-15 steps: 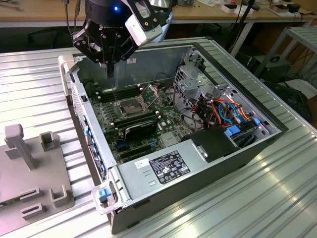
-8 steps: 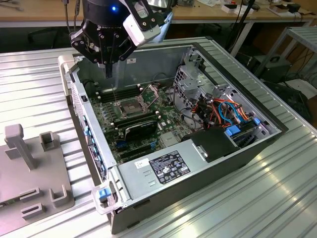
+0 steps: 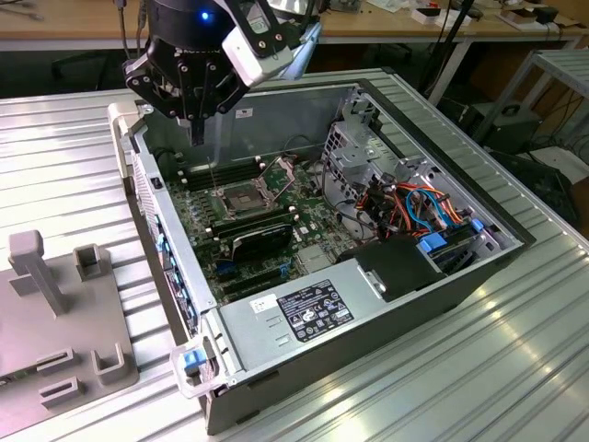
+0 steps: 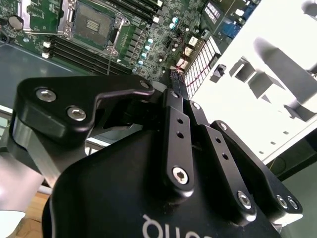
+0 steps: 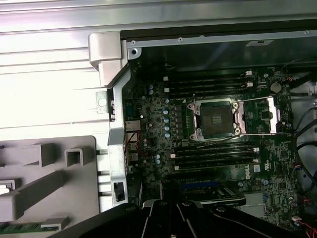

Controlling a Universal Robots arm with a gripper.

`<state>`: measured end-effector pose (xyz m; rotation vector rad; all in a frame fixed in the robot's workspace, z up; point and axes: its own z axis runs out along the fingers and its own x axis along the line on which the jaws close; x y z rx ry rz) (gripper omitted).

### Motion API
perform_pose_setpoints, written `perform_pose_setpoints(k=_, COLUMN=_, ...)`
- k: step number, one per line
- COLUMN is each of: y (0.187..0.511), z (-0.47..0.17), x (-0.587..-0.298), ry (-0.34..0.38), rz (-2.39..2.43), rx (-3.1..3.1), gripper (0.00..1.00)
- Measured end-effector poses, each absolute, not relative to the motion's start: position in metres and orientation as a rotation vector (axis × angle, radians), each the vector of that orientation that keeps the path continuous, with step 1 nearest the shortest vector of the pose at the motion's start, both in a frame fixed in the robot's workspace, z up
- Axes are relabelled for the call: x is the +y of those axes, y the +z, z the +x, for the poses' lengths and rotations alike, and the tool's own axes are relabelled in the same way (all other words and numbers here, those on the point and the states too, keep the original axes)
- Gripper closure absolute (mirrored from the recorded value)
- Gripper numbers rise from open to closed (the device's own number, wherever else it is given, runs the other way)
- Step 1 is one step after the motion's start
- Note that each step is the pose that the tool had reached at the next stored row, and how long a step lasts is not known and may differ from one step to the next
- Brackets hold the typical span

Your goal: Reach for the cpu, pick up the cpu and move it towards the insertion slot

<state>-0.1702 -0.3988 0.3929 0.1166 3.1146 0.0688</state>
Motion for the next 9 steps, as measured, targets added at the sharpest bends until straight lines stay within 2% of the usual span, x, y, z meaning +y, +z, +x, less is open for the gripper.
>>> perform_pose_setpoints(k=9, y=0.3929, z=-0.1763, x=-0.3988, ry=0.069, rz=0.117, rx=3.115, gripper=0.89)
